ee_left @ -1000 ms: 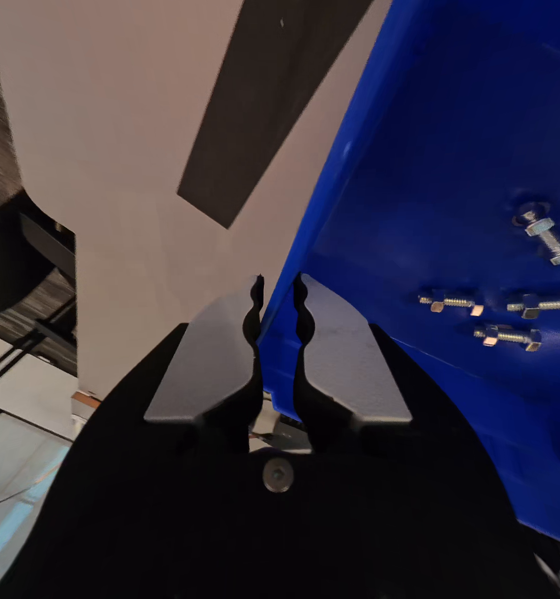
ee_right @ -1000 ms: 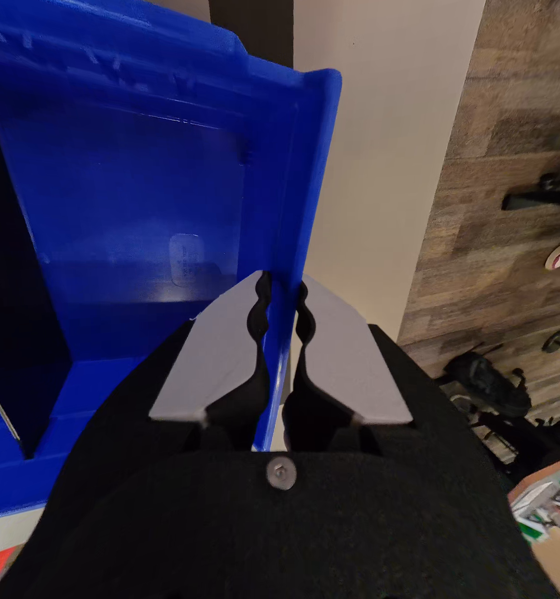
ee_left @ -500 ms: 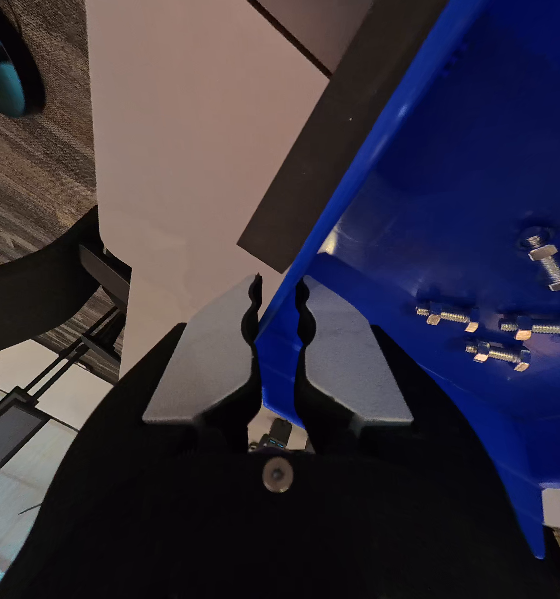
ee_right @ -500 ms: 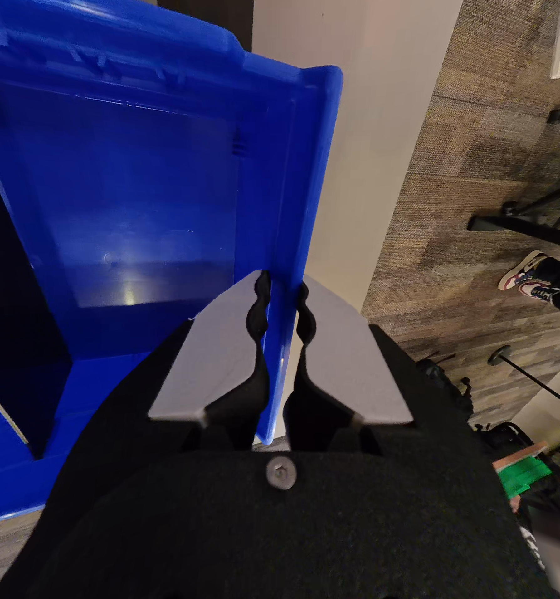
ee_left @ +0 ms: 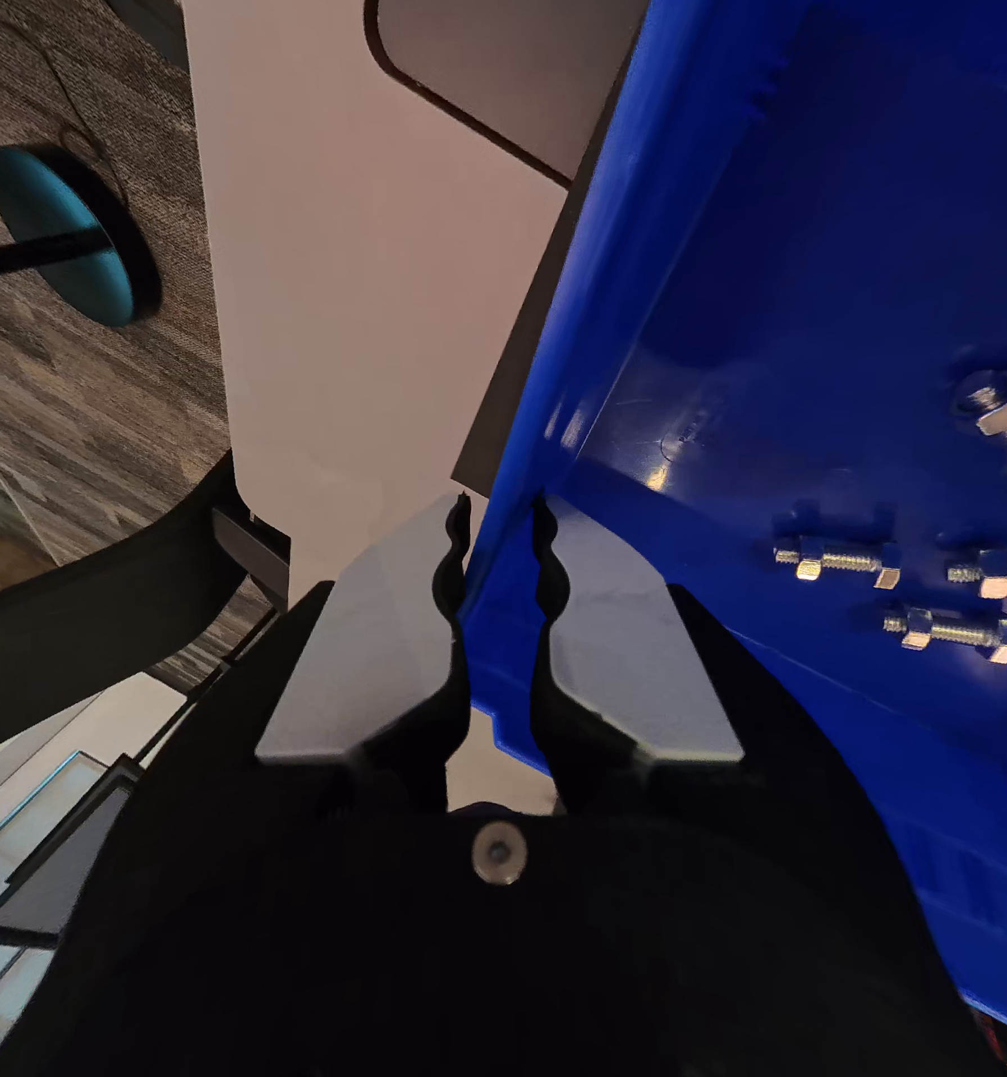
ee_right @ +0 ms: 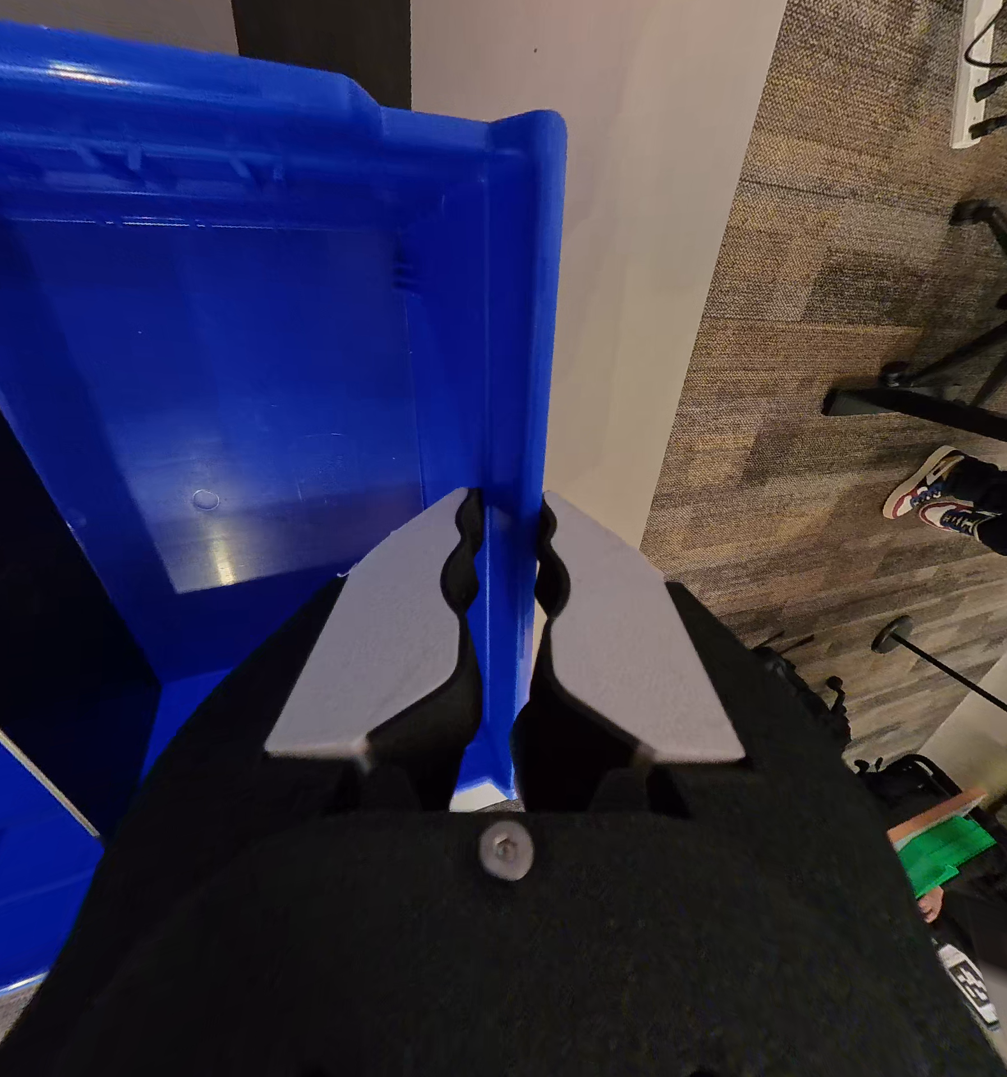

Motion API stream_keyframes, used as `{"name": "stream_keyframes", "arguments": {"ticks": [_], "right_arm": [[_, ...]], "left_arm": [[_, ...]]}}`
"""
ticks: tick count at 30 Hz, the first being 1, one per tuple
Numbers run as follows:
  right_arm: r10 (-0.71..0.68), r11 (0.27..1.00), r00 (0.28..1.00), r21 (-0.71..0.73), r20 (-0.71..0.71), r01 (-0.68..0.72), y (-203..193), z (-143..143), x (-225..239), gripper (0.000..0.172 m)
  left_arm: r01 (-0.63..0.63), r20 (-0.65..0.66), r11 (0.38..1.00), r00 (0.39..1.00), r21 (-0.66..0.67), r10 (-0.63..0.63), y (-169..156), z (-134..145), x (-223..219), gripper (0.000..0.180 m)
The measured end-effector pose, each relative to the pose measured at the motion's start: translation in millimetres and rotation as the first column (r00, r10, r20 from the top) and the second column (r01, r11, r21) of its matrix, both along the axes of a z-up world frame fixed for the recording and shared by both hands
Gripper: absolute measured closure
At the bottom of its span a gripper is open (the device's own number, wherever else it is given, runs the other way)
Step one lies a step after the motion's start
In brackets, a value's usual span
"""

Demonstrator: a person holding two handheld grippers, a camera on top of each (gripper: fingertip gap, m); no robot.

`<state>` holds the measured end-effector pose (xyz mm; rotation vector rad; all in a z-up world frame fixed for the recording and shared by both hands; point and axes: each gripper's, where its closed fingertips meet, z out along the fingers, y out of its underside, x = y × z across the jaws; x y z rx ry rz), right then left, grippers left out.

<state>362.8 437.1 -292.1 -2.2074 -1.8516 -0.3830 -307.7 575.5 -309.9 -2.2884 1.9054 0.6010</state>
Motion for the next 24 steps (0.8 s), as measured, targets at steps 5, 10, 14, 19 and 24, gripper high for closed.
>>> {"name": "stream_keyframes", "arguments": {"ticks": [5,10,14,19,24], "right_arm": [[-0.006,1.0,1.0,-0.001,0.005,0.006,0.7,-0.2,0.0,0.156],[-0.01,1.0,1.0,0.0,0.0,0.01,2.1,-0.4,-0.2,0.155],[-0.017,1.0,1.0,0.003,-0.002,0.017,3.4,-0.6,-0.7,0.155],[-0.083,0.995,0.997,0.063,0.0,0.083,7.4,2.3,-0.2,0.149],[-0.158,0.968,0.981,0.177,-0.116,0.177,7.5,24.0,-0.2,0.14]], "left_arm": [[0.037,-0.021,0.999,0.999,0.034,-0.036,14.5,1.3,5.7,0.16],[-0.015,0.013,0.999,1.0,0.032,0.015,30.1,1.0,11.6,0.159],[-0.043,0.018,0.999,0.999,0.024,0.042,36.2,0.9,11.8,0.159],[-0.074,0.093,0.995,0.993,0.06,0.068,33.7,3.9,10.9,0.152],[-0.26,0.287,0.962,0.93,0.077,0.229,13.2,32.0,-3.5,0.119]]}}
